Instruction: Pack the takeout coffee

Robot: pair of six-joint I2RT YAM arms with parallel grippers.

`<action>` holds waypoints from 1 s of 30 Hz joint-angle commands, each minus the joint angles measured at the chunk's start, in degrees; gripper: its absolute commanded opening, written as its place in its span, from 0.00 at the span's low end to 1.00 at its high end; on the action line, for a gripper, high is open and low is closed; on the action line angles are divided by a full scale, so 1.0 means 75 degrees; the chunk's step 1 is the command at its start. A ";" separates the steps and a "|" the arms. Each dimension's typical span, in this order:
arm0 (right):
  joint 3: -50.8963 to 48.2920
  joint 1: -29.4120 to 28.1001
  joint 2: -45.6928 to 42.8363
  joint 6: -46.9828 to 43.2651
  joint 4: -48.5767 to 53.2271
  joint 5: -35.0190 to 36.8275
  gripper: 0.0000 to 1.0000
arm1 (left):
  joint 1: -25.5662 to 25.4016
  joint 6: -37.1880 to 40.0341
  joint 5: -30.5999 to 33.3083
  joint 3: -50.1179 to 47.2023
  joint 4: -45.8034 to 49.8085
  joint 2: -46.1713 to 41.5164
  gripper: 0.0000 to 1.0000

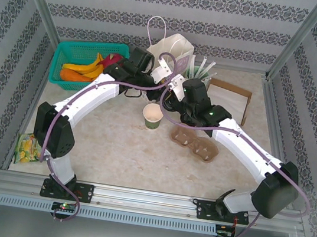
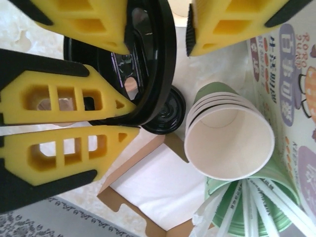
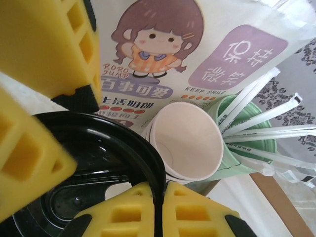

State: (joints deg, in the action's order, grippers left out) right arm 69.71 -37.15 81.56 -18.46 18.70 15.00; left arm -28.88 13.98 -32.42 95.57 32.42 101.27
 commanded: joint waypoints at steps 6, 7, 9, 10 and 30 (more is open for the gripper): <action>0.0391 -0.0169 0.0045 -0.0088 -0.0069 -0.0083 0.10 | -0.0175 0.0146 0.0240 -0.0075 -0.0074 0.0030 0.33; 0.0385 -0.0173 0.0032 -0.0071 -0.0077 -0.0111 0.10 | -0.0168 0.0142 0.0206 -0.0080 -0.0058 0.0052 0.33; 0.0373 -0.0170 -0.0005 -0.0038 -0.0092 -0.0137 0.10 | -0.0169 0.0140 0.0133 -0.0062 -0.0020 0.0093 0.33; 0.0362 -0.0171 -0.0018 -0.0024 -0.0102 -0.0149 0.10 | -0.0166 0.0126 0.0145 -0.0056 -0.0011 0.0113 0.33; 0.0069 -0.0172 -0.0177 0.0375 -0.0536 -0.0076 0.09 | -0.0060 -0.0232 0.0147 -0.0414 -0.0490 0.0158 0.21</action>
State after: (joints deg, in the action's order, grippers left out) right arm 70.39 -37.78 81.89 -17.21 17.47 14.74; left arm -28.88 12.29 -31.00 93.43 29.69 101.60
